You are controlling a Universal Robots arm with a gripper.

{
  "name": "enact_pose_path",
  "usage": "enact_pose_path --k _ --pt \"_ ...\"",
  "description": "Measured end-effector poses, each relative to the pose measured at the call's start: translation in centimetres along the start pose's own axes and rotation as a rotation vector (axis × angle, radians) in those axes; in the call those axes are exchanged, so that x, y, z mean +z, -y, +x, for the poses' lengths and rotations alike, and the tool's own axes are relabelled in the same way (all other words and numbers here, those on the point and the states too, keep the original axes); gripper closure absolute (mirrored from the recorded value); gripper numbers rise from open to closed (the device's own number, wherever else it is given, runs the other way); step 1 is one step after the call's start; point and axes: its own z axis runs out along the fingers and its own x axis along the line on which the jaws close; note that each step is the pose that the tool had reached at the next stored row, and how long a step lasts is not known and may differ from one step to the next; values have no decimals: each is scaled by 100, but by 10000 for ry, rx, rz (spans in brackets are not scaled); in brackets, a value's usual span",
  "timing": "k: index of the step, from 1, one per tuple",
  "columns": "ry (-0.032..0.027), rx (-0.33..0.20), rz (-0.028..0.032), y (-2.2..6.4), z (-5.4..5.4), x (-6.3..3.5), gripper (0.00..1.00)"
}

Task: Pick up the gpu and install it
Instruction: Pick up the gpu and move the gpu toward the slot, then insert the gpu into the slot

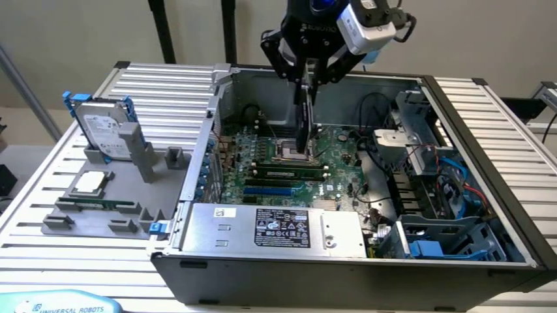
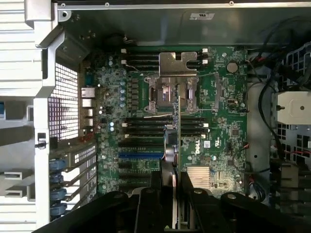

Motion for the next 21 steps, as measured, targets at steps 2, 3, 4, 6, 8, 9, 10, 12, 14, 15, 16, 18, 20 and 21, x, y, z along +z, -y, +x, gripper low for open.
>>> enact_pose_path --k 2,3,4,6,8,9,10,12,14,15,16,18,20,21 --pt "0 -1 1 0 -68 37 73" --pt "0 -1 5 0 -99 53 73" --pt "1 -3 6 -1 -128 71 73" --pt "1 -10 5 1 -157 109 73" --pt "0 -9 10 1 -160 123 73" --pt "0 -9 10 1 -160 123 73" --pt "0 -9 11 1 -160 123 73" --pt "0 -10 11 1 -161 123 73" --pt "1 -10 10 1 -161 124 73" --pt "0 -10 10 1 -161 124 73" --pt "0 -10 10 1 -161 124 73" --pt "0 -10 10 1 -161 124 73" --pt "1 -10 10 1 -161 124 73" --pt "1 -10 10 1 -161 124 73"
